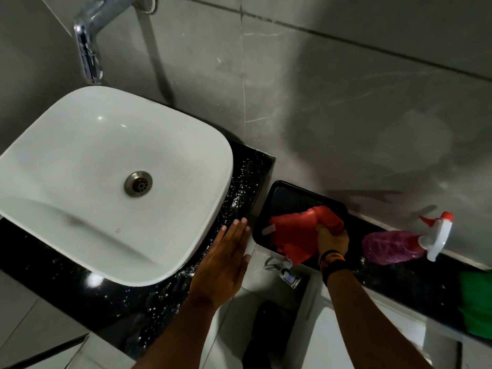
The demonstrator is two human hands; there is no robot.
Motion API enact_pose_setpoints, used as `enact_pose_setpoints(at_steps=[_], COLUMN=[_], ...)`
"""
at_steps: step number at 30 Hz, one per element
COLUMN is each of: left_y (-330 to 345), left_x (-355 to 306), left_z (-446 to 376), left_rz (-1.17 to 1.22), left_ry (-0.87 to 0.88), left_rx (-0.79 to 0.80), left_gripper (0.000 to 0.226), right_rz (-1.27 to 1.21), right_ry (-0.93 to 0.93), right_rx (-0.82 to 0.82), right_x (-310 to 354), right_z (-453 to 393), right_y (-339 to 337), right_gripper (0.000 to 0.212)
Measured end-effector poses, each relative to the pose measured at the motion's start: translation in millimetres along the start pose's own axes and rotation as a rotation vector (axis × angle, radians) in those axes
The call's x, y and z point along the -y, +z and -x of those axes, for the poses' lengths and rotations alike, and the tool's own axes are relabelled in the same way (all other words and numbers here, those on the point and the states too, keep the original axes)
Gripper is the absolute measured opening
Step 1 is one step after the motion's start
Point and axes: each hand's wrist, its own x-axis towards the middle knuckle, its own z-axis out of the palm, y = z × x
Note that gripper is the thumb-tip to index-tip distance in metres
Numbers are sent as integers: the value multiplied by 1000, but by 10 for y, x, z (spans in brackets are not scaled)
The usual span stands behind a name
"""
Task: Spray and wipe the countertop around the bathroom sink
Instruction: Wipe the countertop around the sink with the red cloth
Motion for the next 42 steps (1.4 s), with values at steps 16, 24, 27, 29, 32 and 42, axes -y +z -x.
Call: enact_pose_setpoints(at_steps=[16,24,27,29,32,42], left_y=[-5,0,10,19,30,46], left_x=[-8,-6,2,9,8,-4], left_z=[-5,6,8,5,-4,-7], left_rz=[-85,-59,-61,-66,-84,-97], left_ry=[-26,-8,-15,-10,5,4], left_rx=[82,37,33,19,-5,-11], left_gripper=[64,62,61,61,61,62], right_rz=[-143,387,831,1029,1145,1117], right_ry=[-463,-1226,-1322,-1491,-1615,-1842], right_rx=[-66,162,492,521,579,508], right_x=[547,1308,1353,1338,1326,1390], right_z=[597,1055,916,771,580,683], right_y=[-58,726,953,1032,1104,1613], right_gripper=[39,46,64,64,61,61])
